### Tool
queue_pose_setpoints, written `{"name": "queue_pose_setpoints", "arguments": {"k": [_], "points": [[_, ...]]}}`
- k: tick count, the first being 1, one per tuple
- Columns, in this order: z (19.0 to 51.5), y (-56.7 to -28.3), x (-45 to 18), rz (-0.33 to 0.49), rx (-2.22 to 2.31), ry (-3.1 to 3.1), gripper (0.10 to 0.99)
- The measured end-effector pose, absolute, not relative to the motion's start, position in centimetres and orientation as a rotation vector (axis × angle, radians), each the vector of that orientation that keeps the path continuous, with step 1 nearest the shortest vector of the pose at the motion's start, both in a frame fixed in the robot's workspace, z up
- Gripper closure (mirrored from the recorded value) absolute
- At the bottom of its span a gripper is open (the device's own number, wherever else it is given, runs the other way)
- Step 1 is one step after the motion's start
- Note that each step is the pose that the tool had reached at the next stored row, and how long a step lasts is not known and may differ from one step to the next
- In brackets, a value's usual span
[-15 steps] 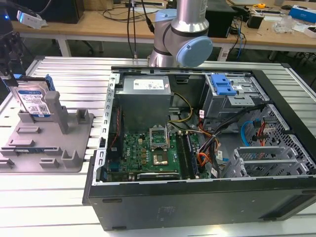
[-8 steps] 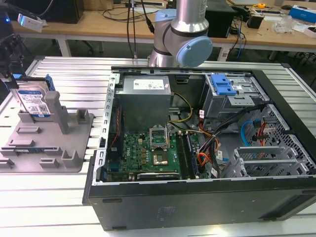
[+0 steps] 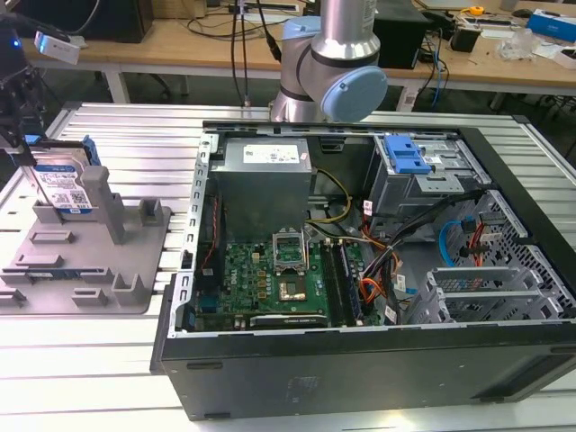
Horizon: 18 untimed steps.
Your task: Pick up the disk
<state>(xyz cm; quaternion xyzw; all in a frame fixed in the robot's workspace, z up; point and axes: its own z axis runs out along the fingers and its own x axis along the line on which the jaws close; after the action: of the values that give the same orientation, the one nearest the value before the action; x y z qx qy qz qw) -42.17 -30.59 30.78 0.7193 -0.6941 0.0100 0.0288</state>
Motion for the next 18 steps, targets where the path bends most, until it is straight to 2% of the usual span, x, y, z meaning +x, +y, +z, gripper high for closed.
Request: {"name": "queue_pose_setpoints", "arguments": {"k": [2, 3, 18], "points": [[30.70, -30.58, -42.18, 0.032, 2.220, -2.142, 0.561], [30.66, -30.58, -42.19, 0.033, 2.220, -2.142, 0.631], [30.27, -30.42, -42.45, 0.043, 2.224, -2.147, 0.631]]}}
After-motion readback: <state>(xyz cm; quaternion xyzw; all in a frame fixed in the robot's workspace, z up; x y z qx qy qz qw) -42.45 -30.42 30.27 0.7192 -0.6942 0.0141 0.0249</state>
